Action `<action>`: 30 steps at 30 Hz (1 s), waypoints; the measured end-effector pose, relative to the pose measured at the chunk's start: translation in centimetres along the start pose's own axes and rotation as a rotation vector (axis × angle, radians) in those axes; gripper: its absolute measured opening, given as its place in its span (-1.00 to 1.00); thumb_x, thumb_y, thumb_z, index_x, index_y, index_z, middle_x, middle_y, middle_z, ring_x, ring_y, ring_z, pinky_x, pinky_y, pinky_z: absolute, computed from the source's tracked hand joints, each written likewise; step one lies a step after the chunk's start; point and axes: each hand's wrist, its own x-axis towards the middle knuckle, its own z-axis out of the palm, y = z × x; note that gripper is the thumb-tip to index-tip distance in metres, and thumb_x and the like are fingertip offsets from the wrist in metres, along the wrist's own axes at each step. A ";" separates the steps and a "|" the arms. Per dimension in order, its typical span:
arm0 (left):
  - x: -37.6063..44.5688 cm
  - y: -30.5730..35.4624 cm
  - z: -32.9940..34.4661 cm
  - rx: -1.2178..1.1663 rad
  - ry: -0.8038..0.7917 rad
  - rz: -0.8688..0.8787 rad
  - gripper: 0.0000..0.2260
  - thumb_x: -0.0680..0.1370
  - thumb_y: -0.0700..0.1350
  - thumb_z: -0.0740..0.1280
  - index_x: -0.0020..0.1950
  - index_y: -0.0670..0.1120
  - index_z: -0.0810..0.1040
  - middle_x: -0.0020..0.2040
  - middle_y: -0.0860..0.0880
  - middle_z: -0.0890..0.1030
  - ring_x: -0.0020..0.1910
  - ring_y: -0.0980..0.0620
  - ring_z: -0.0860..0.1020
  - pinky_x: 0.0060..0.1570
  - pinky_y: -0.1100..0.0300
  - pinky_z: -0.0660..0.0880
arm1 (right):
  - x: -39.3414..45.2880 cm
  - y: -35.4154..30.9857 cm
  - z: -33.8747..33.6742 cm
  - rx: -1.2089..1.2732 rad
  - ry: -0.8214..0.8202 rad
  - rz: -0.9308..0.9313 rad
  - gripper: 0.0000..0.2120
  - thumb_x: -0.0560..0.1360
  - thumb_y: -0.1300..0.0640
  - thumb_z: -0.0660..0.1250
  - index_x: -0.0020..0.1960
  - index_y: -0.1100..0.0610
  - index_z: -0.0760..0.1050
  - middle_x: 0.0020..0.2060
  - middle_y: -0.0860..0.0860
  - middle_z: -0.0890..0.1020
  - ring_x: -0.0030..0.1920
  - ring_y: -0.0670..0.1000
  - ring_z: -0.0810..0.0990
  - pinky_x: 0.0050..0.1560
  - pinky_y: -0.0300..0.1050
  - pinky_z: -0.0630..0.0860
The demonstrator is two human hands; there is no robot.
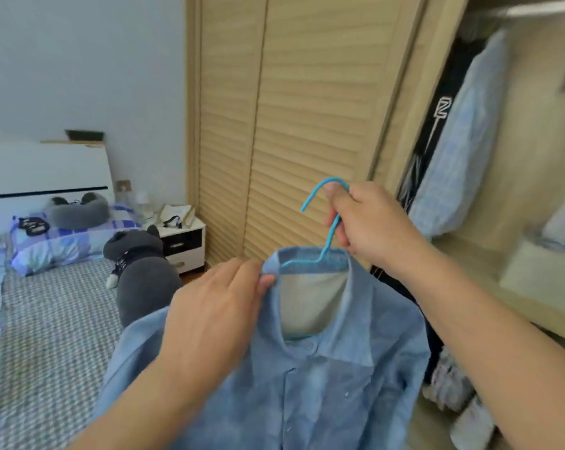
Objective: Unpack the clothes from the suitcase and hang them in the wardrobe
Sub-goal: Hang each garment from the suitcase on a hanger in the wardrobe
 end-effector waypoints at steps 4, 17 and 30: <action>5.0 7.0 -0.8 -0.101 0.021 0.168 -0.73 0.64 0.07 0.14 -0.11 -0.04 0.51 -0.34 -0.04 0.56 -0.39 -0.20 0.57 -0.53 0.04 0.40 | -2.8 -0.1 -8.2 0.082 0.089 -0.056 -0.59 0.68 -0.05 0.16 -0.25 0.11 0.51 -0.52 -0.02 0.53 -0.51 -0.10 0.48 -0.37 -0.17 0.46; 19.6 19.1 0.3 -0.461 -0.090 0.415 -0.76 0.70 0.01 0.20 0.30 -0.02 0.53 0.02 0.08 0.58 -0.01 0.04 0.52 -0.11 0.27 0.32 | -15.3 15.7 -31.8 -0.409 0.472 0.087 -0.63 0.63 0.00 0.26 -0.30 0.14 0.38 -0.42 0.04 0.51 -0.33 0.06 0.50 -0.24 0.06 0.39; 23.3 12.8 14.4 -0.259 -0.178 0.234 -0.48 0.68 0.24 -0.06 -0.02 -0.06 0.55 -0.10 -0.21 0.60 -0.03 -0.32 0.58 -0.09 -0.10 0.49 | -11.7 20.0 -36.2 -0.667 0.479 0.065 -0.59 0.66 -0.06 0.11 -0.23 0.19 0.40 -0.44 0.03 0.47 -0.39 0.01 0.43 -0.29 -0.06 0.36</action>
